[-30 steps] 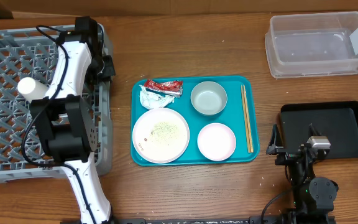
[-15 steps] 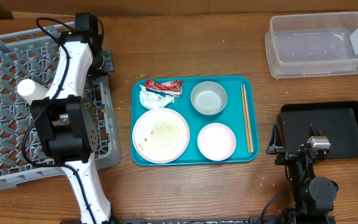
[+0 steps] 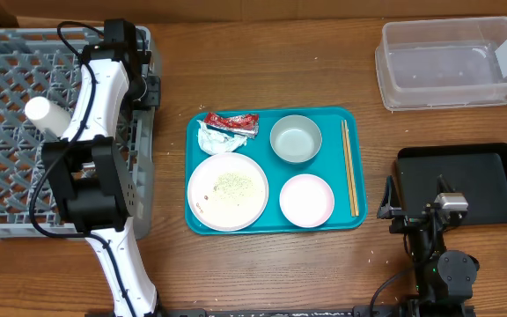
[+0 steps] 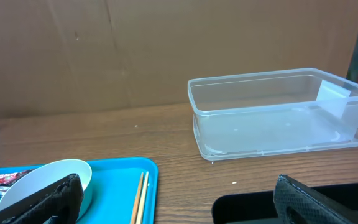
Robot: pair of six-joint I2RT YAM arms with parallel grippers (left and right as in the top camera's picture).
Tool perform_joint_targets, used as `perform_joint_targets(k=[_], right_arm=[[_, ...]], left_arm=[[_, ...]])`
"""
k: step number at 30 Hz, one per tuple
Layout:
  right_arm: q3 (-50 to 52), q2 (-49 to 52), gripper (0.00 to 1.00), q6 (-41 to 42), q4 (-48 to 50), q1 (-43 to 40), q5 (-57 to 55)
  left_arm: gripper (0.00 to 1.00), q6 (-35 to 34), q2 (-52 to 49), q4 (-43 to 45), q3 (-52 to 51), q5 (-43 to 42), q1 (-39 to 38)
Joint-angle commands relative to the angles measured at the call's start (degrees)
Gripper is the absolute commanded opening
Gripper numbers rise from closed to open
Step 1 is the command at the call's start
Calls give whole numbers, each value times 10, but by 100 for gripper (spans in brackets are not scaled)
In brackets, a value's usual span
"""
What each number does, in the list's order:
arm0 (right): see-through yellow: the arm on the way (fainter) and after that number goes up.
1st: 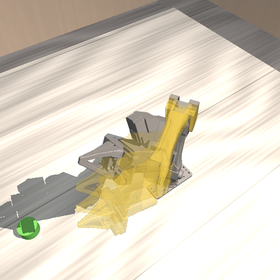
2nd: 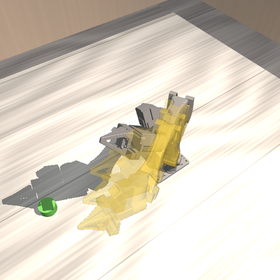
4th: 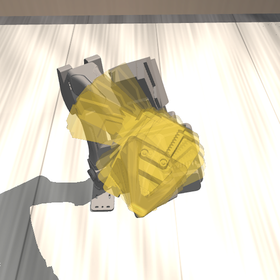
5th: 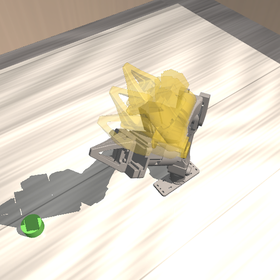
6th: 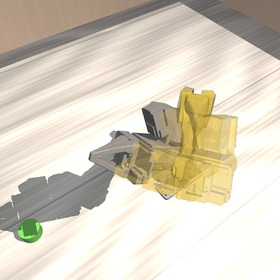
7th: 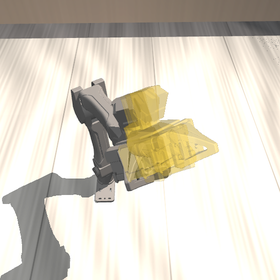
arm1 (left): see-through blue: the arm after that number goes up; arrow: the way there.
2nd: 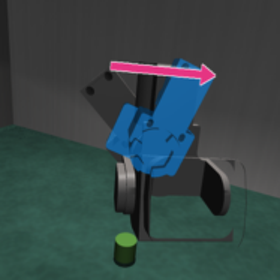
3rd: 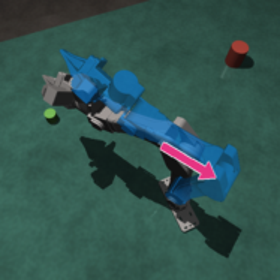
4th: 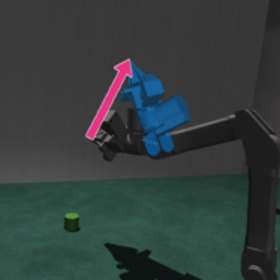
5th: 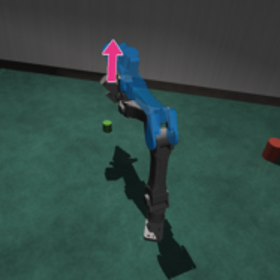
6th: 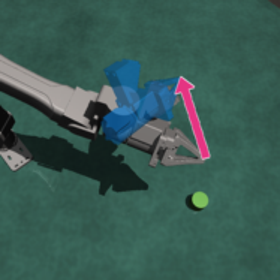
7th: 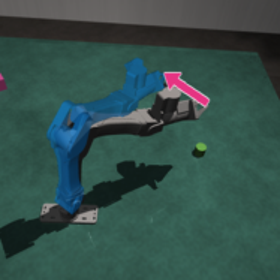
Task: Sort waste into correct bins and load items into the dishwasher
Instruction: 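Swing the left gripper over the tray toward the white bowl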
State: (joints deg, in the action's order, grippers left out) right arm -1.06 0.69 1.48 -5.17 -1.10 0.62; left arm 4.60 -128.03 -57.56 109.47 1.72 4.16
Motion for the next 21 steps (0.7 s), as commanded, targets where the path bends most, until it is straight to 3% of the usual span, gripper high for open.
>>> perform_joint_targets(k=[1,5,17,20,21], right_arm=[[6,-5,100,0,3,-2,-5],[6,-5,100,0,3,-2,-5],[6,-5,100,0,3,-2,-5],[6,-5,100,0,3,-2,-5],[6,-5,100,0,3,-2,-5]], left_arm=[[4,81,-17,11,-14,-63,-16],[4,77,-17,12,-14,-63,-19],[4,-36,-16,8,2,-63,-19],[18,-49,-16,-14,27,-63,-19],[38,-49,-16,-24,38,-63,-19]])
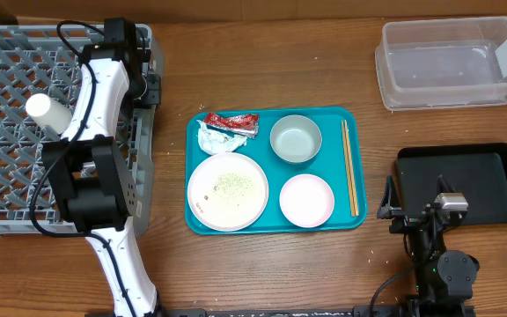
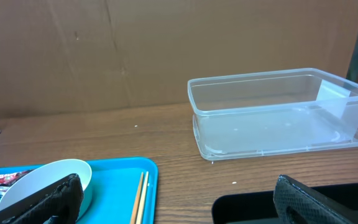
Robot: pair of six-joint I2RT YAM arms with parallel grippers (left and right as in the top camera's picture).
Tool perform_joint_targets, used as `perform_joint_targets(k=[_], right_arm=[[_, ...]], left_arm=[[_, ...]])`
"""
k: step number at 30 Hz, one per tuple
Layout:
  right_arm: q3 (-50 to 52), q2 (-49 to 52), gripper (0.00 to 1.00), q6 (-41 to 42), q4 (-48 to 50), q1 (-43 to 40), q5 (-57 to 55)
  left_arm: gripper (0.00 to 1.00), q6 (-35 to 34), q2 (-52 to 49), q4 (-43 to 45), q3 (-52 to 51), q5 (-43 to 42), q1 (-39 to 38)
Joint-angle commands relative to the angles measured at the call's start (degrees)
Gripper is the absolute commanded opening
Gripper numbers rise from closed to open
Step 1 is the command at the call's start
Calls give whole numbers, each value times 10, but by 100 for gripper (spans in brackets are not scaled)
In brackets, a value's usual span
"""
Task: Sort waste into correct bins and load items into the dishwasher
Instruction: 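Swing the left gripper over the tray toward the white bowl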
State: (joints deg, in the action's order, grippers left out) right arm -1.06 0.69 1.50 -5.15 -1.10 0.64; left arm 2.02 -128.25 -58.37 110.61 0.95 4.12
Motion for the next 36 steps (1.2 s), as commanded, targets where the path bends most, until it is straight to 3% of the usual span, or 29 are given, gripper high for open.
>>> perform_joint_targets(k=[1,5,19,21,23,27,29,32,33,36], right_arm=[[6,-5,100,0,3,-2,-5],[6,-5,100,0,3,-2,-5],[6,-5,100,0,3,-2,-5],[6,-5,100,0,3,-2,-5],[6,-5,100,0,3,-3,-5],[6,-5,100,0,3,-2,-5],[6,-5,100,0,3,-2,-5],[6,-5,100,0,3,-2,-5],[6,-5,100,0,3,-2,-5],[6,-5,100,0,3,-2,-5]], left_arm=[[54,-23,-14,-29,39,-55,-19],[67,-32,-14,-85,103,-57,-19],[71,-66,-14,-298,434,-296,-24],[79,-65,-14,-325,465,-321,-31],[100,-63,-14,-342,474,-358,-38],[100,-60,-14,-384,456,-443,-60],[100,-59,-14,-384,442,-440,-80],[66,-106,-14,-384,398,-320,-132],[59,-129,-14,-384,385,-273,-146],[59,-189,-14,-384,355,-166,-180]])
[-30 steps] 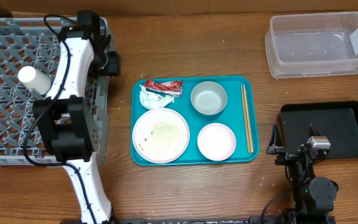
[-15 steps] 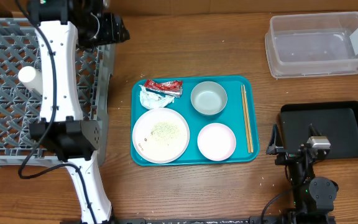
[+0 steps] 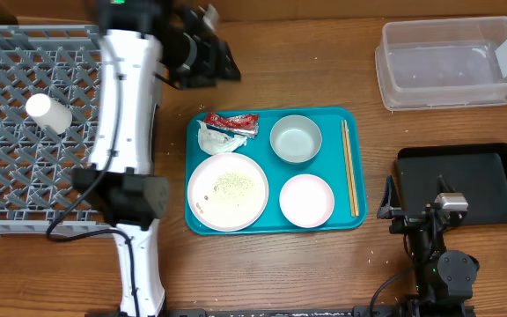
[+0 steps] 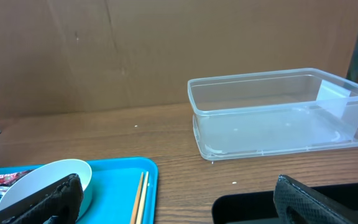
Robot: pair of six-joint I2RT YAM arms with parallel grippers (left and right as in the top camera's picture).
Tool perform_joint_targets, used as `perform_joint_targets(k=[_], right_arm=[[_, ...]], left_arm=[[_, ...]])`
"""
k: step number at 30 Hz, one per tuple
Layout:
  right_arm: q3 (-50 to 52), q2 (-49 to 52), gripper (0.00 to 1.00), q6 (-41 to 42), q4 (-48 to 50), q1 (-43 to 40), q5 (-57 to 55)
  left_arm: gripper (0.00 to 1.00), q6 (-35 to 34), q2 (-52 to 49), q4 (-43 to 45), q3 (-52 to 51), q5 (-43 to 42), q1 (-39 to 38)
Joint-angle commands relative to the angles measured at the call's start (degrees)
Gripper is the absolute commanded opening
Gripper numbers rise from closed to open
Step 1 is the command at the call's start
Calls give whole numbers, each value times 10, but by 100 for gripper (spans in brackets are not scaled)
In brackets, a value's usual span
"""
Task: Sort waste into correct bins and load items into the dishwasher
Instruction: 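Swing the left gripper over the tray toward the white bowl, then lower the left gripper onto the white bowl and grasp its rim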
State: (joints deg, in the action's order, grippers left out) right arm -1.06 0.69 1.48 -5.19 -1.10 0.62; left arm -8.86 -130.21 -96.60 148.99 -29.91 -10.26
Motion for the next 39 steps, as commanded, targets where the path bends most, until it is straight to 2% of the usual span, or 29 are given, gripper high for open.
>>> perform_joint_targets(k=[1,4,8,10,12,14,21,28,33,39], right_arm=[[6,-5,100,0,3,-2,-5],[6,-5,100,0,3,-3,-5],[6,-5,100,0,3,-2,-5],[6,-5,100,0,3,-2,-5],[6,-5,100,0,3,-2,-5],[6,-5,100,0,3,-3,-5],[6,-5,100,0,3,-2,-5],[6,-5,100,0,3,-2,-5],[6,-5,100,0,3,-2,-5],[6,-5,100,0,3,-2,-5]], left_arm=[[60,-92,6,-2,-38,168,-46],[63,-120,6,-2,-67,219,-73],[63,-139,6,22,-113,211,-104],[59,-139,6,39,-137,194,-120],[51,-138,6,58,-157,185,-139],[49,-133,6,82,-176,183,-162],[57,-57,6,164,-191,187,-253],[62,-97,5,241,-201,317,-320],[62,-129,2,291,-232,320,-332],[61,-130,2,346,-294,309,-332]])
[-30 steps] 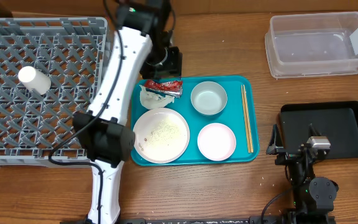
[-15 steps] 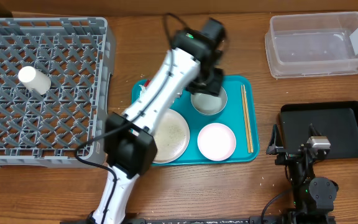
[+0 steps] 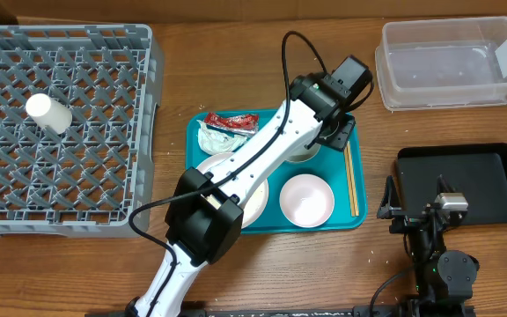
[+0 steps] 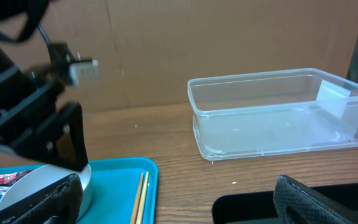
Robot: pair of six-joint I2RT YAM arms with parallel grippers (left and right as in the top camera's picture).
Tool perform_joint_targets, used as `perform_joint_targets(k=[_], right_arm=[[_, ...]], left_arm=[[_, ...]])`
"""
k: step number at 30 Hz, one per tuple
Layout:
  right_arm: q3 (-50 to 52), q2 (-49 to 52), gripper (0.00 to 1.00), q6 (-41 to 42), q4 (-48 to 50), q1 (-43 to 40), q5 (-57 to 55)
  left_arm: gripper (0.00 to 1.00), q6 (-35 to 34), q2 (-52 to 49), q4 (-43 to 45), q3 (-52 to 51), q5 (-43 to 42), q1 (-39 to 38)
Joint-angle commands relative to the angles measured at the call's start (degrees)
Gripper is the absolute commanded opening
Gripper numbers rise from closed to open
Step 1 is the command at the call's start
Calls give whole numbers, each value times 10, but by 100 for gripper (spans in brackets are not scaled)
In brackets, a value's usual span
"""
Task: Sort waste into correct bins and load items into the dishwasher
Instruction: 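Lower the left gripper onto the white bowl and grasp its rim, then lift the white bowl off the tray and carry it to the rack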
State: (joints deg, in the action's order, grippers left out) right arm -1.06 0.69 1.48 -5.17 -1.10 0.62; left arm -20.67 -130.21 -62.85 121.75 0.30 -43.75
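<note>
My left arm reaches across the teal tray (image 3: pixel 267 227), its gripper (image 3: pixel 328 132) down at the right rim of the grey-green bowl (image 3: pixel 303 155). The right wrist view shows one dark finger (image 4: pixel 73 142) standing at the bowl (image 4: pixel 39 179) rim; whether the jaws grip cannot be told. Also on the tray are a crumbed white plate (image 3: pixel 214 180), a pink bowl (image 3: pixel 306 199), chopsticks (image 3: pixel 349 172), a red wrapper (image 3: pixel 232 121) and crumpled white paper (image 3: pixel 214 139). My right gripper (image 4: pixel 176 202) rests open near the tray's right end, holding nothing.
A grey dish rack (image 3: pixel 60 114) at the left holds a white cup (image 3: pixel 48 113). A clear plastic bin (image 3: pixel 451 57) stands at the back right. A black bin (image 3: pixel 460 180) lies in front of it, beside my right arm.
My left gripper was over bare table beyond the rack's back right corner. Now it is down at the grey-green bowl on the tray. The right arm has not moved.
My left gripper was at the rack's right edge, the rack lying slightly skewed. A moment later the rack sat squarer, the gripper still there. Then the gripper was away over the table past the rack, and now it is at the bowl.
</note>
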Motion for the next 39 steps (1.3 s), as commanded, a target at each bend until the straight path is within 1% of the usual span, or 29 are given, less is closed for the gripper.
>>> perform_joint_targets(k=[1,7,11,14,16,19,22,23,24,25,27,28,31,34,39], right_arm=[[6,-5,100,0,3,-2,-5],[6,-5,99,0,3,-3,-5],[6,-5,100,0,3,-2,-5],[6,-5,99,0,3,-3,-5],[6,-5,100,0,3,-2,-5],[6,-5,100,0,3,-2,-5],[6,-5,100,0,3,-2,-5],[6,-5,100,0,3,-3,-5],[6,-5,99,0,3,-2,-5],[6,-5,100,0,3,-2,-5],[6,-5,100,0,3,-2,-5],[6,-5,100,0,3,-2,-5],[6,-5,100,0,3,-2,-5],[6,-5,100,0,3,-2,-5],[6,-5,100,0,3,-2,-5]], left_arm=[[61,-12,2,14,-30,2,2],[57,-13,2,36,-74,-3,-5],[53,-13,2,65,-111,-3,-7],[53,-13,2,84,-132,-3,-7],[51,-13,2,90,-137,-3,-7],[42,-17,2,96,-134,-3,-7],[24,-18,2,96,-126,-3,-6],[20,-21,2,95,-123,-3,-5],[18,-26,2,92,-119,-3,-5],[16,-28,2,89,-113,-3,-5],[6,-28,2,79,-99,-4,-5],[4,-27,2,66,-80,-4,-5],[4,-28,3,34,-39,-3,-4],[4,-33,3,-19,28,-3,-1],[4,-89,3,-118,167,-5,27]])
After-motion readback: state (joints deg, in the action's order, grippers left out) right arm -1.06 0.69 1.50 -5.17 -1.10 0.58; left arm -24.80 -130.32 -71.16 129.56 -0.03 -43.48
